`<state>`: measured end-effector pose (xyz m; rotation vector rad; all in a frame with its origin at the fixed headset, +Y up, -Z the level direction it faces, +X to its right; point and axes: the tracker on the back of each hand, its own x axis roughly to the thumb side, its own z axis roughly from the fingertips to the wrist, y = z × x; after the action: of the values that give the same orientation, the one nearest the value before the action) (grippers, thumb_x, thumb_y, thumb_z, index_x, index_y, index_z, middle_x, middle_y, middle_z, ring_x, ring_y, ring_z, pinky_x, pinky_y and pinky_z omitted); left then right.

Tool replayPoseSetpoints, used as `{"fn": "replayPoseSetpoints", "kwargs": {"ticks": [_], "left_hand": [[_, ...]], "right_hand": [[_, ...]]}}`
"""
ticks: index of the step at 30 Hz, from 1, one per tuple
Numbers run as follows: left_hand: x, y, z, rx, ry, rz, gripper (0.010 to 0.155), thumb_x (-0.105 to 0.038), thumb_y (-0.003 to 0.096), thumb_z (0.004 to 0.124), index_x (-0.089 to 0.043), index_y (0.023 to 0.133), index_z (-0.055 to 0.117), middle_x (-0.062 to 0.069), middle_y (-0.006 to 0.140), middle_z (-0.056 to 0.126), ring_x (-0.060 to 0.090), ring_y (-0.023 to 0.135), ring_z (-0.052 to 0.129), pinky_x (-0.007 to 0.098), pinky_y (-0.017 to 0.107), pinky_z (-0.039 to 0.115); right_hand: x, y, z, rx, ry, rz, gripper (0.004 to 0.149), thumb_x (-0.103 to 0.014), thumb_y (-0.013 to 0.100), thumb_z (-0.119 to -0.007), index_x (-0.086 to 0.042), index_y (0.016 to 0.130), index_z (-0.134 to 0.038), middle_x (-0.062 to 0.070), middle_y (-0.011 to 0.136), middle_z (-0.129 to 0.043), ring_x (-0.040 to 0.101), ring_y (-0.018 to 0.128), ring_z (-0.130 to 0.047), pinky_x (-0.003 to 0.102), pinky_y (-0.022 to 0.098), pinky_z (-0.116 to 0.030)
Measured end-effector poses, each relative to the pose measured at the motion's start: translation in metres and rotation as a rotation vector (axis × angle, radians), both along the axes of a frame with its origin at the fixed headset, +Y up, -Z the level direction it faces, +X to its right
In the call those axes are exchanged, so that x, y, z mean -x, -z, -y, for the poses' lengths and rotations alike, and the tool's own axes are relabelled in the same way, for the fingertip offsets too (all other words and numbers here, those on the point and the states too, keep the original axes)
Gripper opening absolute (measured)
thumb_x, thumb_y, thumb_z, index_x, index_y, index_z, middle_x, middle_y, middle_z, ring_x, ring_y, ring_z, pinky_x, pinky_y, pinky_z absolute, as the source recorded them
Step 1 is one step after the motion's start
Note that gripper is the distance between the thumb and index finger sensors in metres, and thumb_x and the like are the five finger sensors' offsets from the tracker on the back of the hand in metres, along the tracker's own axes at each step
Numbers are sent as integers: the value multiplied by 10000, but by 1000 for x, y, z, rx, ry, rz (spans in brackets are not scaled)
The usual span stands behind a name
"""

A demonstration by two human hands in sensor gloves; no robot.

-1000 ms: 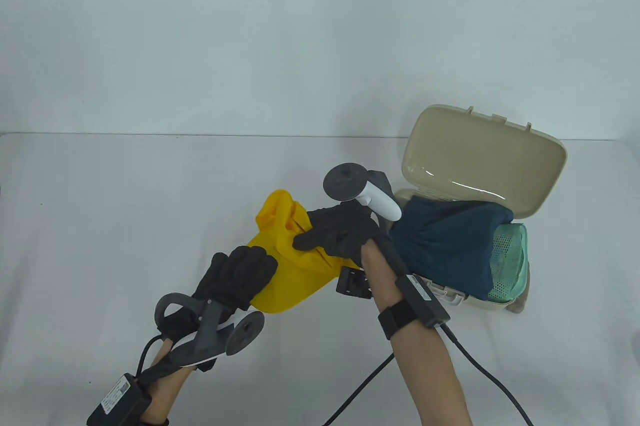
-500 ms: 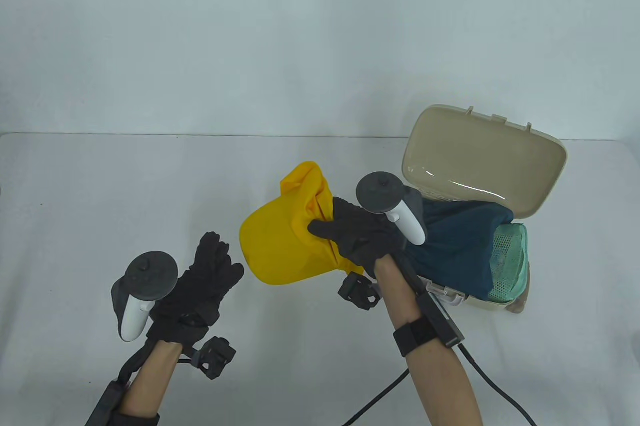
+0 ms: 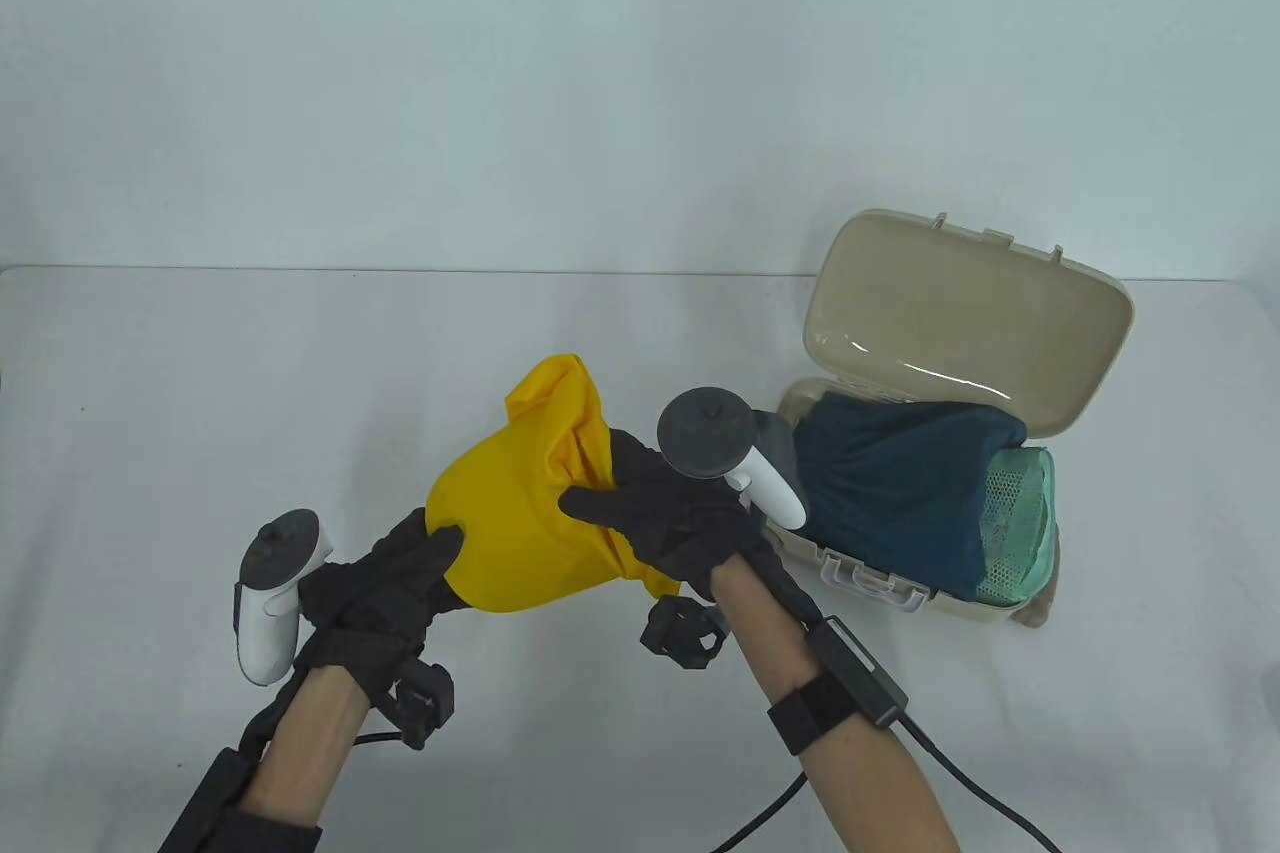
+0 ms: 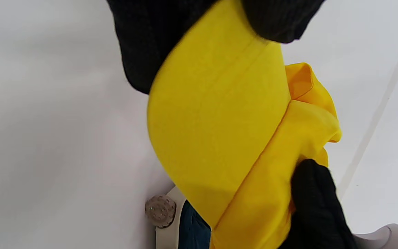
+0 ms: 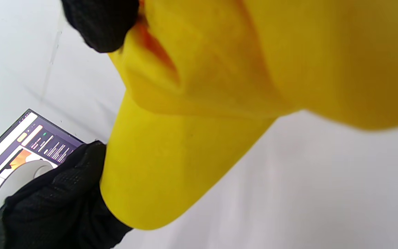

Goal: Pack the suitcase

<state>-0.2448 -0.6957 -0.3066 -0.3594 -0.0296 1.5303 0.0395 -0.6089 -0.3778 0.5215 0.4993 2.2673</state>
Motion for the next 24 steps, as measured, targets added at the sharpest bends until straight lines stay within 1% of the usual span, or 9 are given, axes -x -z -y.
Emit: {"fn": "replayPoseSetpoints", "kwargs": {"ticks": [1,4,7,11,14,17,19,22,24], "left_hand": [[1,0,-1,-4,-4,-2,572,-352,535,664,-122,1027,487,-75,871,840,126,755,1017,312,614,856],[4,0,-3,-19,-39,5,564,-348,532,667,-128,1023,496,-73,865,845,129,749,1019,315,613,854],[6,1,-2,-20,-24,-7,560,-348,533,667,-133,1022,496,-72,869,842,128,753,1016,314,617,851],[10,1,-3,-26,-19,-27,557,-349,533,667,-144,1022,495,-72,874,839,131,762,1009,316,622,845],[12,0,-5,-43,30,-57,555,-349,536,664,-151,1024,491,-82,881,833,130,771,1002,315,630,840],[12,1,-6,-52,60,-66,552,-350,537,661,-162,1025,486,-83,889,826,130,782,995,316,637,835],[11,1,-5,-54,57,-64,551,-351,538,659,-170,1026,481,-85,894,821,129,789,989,315,641,831],[9,1,-5,-61,41,-42,550,-351,537,657,-178,1028,479,-88,896,820,131,795,985,317,647,826],[8,1,-6,-77,19,-16,548,-349,536,659,-186,1028,482,-89,898,821,132,796,985,318,648,825]], "right_hand": [[-2,1,-2,-1,-10,0,832,-546,501,-719,-56,1098,-411,103,948,-794,250,729,-950,494,585,-792],[-15,5,-13,-89,-59,78,854,-600,495,-683,-96,1113,-376,101,1027,-717,278,800,-909,505,611,-774],[-28,12,-20,-91,-91,128,882,-628,491,-659,-95,1121,-347,131,1084,-646,341,867,-857,537,627,-747],[-46,21,-27,-113,-136,228,922,-658,493,-599,-83,1126,-256,189,1166,-456,468,1002,-669,609,673,-652],[-52,20,-27,-246,-261,346,922,-671,489,-567,-92,1126,-236,174,1181,-421,471,1042,-605,622,697,-615],[-43,15,-18,-227,-266,280,924,-680,485,-550,-69,1126,-284,197,1159,-494,459,1008,-673,607,683,-645],[-32,11,-10,-159,-237,180,967,-708,474,-534,-26,1123,-312,243,1142,-534,479,967,-729,602,657,-681],[-12,10,2,-11,-183,33,1085,-754,456,-499,62,1110,-209,353,1143,-438,588,972,-661,655,648,-653],[-3,12,6,26,-159,-4,1134,-772,441,-495,87,1098,-154,398,1134,-382,637,980,-610,684,649,-631]]}}
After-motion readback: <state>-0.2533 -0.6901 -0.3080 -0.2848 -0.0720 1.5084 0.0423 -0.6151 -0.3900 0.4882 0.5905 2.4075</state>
